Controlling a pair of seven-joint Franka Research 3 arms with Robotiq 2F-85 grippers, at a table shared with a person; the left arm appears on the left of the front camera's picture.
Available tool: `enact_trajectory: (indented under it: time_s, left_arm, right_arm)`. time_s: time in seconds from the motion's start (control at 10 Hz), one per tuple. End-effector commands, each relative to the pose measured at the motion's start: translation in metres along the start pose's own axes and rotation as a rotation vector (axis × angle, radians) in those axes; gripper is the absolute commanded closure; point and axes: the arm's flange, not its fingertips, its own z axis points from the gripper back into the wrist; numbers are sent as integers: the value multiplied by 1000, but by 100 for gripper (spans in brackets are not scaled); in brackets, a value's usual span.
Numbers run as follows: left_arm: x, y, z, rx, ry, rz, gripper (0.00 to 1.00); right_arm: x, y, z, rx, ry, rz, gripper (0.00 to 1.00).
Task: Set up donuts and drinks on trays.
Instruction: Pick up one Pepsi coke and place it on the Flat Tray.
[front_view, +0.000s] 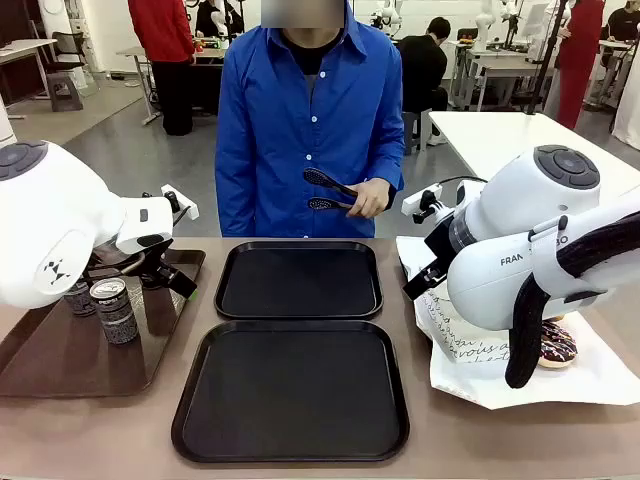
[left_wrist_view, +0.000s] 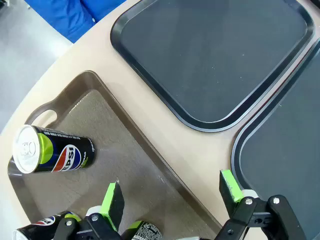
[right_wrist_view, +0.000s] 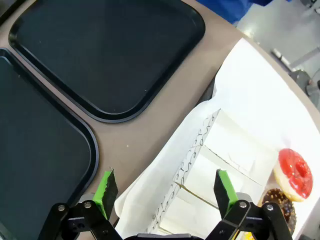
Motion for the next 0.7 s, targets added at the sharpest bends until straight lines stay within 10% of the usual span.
enact_trajectory:
  time_s: [0.0,0.6]
  left_arm:
    - [0,0,0,0,0,0,0]
    - [0,0,0,0,0,0,0]
  right_arm:
    - [0,0,0,0,0,0,0]
    - [0,0,0,0,0,0,0]
